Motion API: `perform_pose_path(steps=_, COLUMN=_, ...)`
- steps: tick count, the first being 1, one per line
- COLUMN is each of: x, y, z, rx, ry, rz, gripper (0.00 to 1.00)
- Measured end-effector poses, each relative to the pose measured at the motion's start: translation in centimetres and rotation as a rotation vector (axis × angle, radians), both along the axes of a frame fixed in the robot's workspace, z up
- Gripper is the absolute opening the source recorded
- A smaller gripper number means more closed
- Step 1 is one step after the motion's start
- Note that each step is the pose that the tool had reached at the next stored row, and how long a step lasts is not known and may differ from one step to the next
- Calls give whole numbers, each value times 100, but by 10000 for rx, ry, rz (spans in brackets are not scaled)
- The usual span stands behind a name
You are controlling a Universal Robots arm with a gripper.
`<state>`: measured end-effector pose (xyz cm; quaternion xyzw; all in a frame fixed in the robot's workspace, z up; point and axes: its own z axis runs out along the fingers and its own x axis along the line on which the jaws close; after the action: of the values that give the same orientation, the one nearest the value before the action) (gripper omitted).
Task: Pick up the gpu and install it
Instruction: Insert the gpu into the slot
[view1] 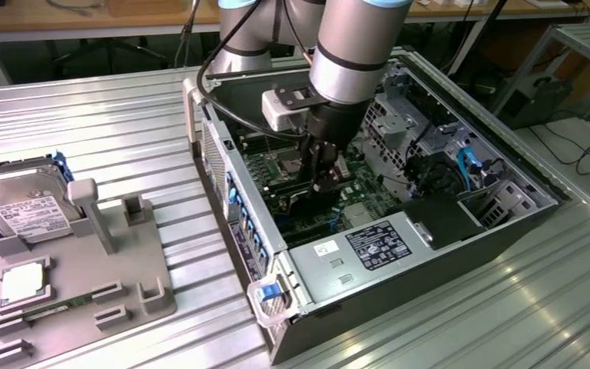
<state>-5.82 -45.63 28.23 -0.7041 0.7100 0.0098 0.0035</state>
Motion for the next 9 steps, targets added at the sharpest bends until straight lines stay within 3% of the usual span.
perform_pose_path(steps=1, x=0, y=0, z=0, rx=0, ry=0, rz=0, gripper=40)
perform_pose_path(steps=4, x=0, y=0, z=0, rx=-1, ry=0, rz=0, gripper=21)
perform_pose_path(steps=9, x=0, y=0, z=0, rx=-1, ry=0, rz=0, gripper=11)
